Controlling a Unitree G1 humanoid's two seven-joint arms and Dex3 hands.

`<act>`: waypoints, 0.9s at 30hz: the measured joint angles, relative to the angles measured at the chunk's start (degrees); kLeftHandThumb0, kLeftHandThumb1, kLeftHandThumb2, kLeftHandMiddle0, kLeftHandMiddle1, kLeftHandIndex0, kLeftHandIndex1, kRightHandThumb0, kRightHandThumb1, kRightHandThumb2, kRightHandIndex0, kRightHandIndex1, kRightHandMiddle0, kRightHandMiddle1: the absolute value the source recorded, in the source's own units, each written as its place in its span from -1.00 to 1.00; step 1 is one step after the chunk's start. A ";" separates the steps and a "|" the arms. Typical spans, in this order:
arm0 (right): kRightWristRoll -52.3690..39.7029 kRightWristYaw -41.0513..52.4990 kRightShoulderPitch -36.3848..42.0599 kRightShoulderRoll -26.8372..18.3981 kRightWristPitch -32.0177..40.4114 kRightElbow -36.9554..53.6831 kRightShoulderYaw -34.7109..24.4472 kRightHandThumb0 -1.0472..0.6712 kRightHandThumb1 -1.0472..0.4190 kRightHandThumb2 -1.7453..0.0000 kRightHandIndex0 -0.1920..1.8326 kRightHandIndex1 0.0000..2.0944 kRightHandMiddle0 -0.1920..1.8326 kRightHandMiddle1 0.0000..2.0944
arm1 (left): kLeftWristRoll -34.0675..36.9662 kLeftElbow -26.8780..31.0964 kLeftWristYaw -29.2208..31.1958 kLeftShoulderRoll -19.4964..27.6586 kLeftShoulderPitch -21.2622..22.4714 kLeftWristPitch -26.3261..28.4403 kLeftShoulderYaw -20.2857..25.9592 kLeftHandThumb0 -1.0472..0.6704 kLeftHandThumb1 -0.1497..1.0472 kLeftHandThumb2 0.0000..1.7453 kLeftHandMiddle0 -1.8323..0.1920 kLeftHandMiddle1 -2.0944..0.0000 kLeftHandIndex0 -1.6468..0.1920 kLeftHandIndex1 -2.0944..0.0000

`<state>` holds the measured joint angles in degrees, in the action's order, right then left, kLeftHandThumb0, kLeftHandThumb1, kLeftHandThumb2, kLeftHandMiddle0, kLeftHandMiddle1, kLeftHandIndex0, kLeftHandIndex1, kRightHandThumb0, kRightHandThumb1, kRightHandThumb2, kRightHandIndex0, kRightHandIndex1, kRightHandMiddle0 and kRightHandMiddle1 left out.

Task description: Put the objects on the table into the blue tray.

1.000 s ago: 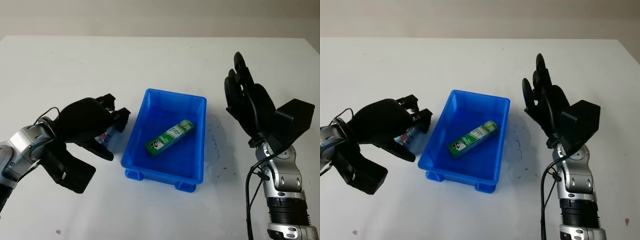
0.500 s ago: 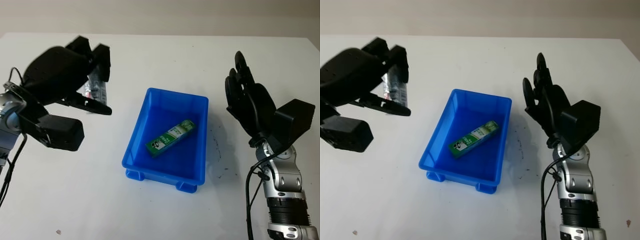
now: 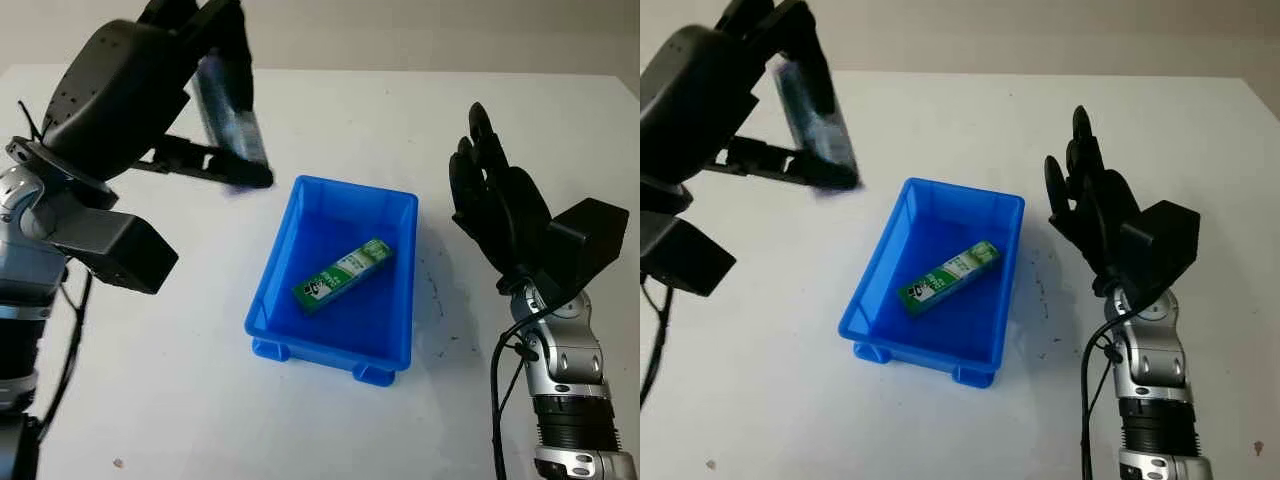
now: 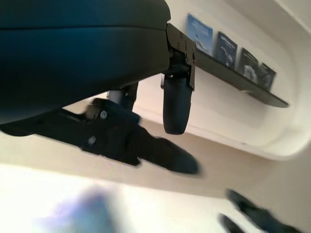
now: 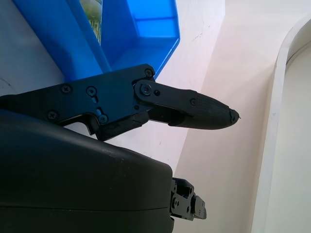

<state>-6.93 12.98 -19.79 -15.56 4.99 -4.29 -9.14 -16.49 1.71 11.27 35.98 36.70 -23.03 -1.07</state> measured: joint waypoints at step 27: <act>0.06 -0.52 1.59 0.57 -0.08 0.06 -0.04 -0.60 -1.00 0.30 -1.00 -1.00 -1.00 -1.00 | 2.90 -4.16 11.96 -8.45 -4.01 6.06 -6.93 -0.08 0.93 -0.91 0.93 -0.89 0.98 -0.77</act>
<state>-6.87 12.46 -18.20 -14.99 4.91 -4.23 -9.18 -13.59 -2.45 23.23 27.53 32.70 -16.97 -8.00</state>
